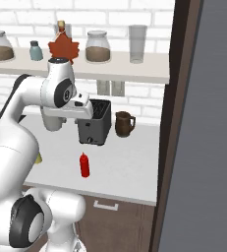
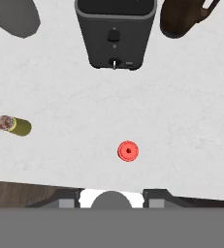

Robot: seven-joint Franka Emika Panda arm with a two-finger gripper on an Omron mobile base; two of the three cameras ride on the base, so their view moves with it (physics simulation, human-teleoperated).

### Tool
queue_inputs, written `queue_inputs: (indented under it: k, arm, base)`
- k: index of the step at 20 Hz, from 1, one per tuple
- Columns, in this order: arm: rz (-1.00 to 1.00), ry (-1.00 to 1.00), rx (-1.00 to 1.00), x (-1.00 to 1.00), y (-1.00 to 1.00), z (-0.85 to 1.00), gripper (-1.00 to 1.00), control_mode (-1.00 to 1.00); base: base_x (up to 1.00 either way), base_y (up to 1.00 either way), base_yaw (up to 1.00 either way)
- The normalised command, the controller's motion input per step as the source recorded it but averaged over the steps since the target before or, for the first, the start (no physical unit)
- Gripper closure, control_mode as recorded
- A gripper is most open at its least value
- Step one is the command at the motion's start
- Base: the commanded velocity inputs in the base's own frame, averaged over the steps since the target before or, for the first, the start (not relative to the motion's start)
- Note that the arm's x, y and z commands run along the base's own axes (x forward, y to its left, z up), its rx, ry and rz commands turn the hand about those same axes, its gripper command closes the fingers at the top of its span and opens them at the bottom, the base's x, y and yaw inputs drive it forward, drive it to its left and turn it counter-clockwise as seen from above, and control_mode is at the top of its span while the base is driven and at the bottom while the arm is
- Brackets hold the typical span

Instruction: Put the shaker and condiment bottle from the counter next to their counterparts in the cabinet.

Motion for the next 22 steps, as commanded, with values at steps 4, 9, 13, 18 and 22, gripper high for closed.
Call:
queue_inputs:
  k: [4,9,13,18,22]
  arm:
    - [0.0,0.0,0.0,0.0,0.0,0.0,-1.0,-1.0]
    - [0.0,0.0,0.0,0.0,0.0,0.0,-1.0,-1.0]
    - [0.0,0.0,0.0,0.0,0.0,0.0,-1.0,-1.0]
    - [0.0,0.03,-0.01,0.01,0.0,-0.02,-1.0,-1.0]
    - [-0.17,0.06,-0.27,0.1,0.62,-0.03,-1.0,-1.0]
  base:
    - [0.0,0.0,0.0]
    - [0.0,0.0,0.0]
    - [0.0,0.0,0.0]
    - [0.0,0.0,0.0]
    - [0.0,0.0,0.0]
